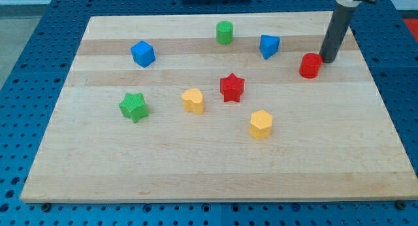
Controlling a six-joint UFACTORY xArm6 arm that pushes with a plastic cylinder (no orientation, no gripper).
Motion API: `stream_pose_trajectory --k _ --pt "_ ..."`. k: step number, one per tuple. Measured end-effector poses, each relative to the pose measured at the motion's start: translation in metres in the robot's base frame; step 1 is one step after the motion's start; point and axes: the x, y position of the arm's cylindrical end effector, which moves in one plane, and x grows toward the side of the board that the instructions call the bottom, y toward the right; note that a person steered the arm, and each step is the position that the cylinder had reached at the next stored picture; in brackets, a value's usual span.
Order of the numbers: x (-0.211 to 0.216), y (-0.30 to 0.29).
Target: Push the green circle into the red star
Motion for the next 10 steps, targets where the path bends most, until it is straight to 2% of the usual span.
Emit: stream_pose_trajectory --k 1,2,3,4,5,6,7,9,10 --pt "-0.019 -0.012" --pt "-0.021 -0.015" --pt "-0.057 -0.065" --pt "-0.064 -0.075" --pt "-0.096 -0.114" --pt "-0.097 -0.122" --pt "-0.097 -0.2" --pt "-0.096 -0.21" --pt "-0.131 -0.228"
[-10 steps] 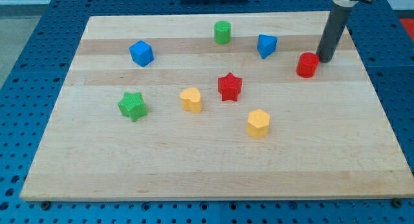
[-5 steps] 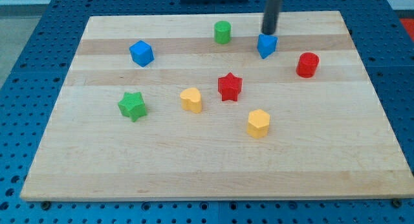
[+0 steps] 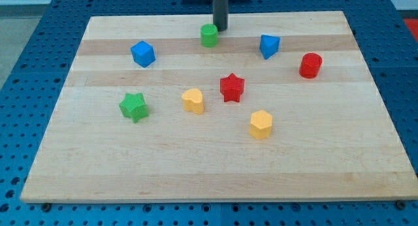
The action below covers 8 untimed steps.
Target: Push the green circle into the red star
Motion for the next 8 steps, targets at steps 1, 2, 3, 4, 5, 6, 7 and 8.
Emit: stream_pose_trajectory --k 1,2,3,4,5,6,7,8 --pt "-0.015 -0.028" --pt "-0.011 -0.046" --pt "-0.011 -0.047" --pt "0.002 -0.034" --pt "-0.01 -0.03" --pt "-0.02 -0.026" --pt "-0.003 -0.025" --pt "0.002 -0.024"
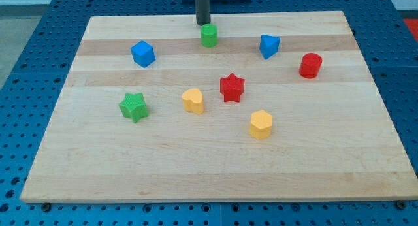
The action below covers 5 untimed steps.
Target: Push the green circle into the red star
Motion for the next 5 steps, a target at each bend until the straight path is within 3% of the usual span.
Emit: stream_pose_trajectory --k 1,2,4,5 --pt "0.002 0.001" --pt "0.048 0.023" --pt "0.066 0.029" --pt "0.099 0.029"
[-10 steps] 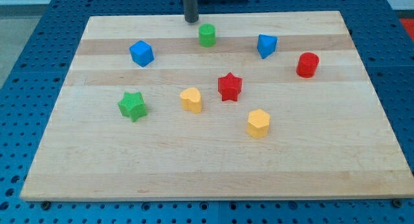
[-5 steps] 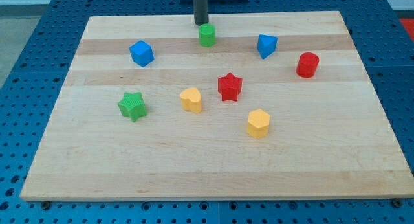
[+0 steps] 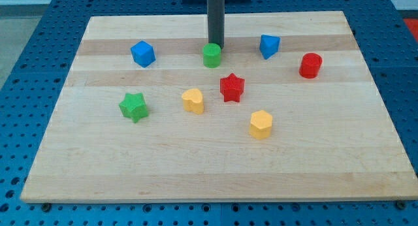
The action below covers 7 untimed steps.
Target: Push the green circle into the red star
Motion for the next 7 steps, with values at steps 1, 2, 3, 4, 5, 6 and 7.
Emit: stream_pose_trajectory --k 1,2,3,4,5,6,7 --pt "0.002 0.0" --pt "-0.024 -0.002" --pt "-0.04 -0.032" --pt "-0.033 -0.053" --pt "-0.028 -0.063" --pt "-0.028 -0.059" --pt "-0.007 -0.033"
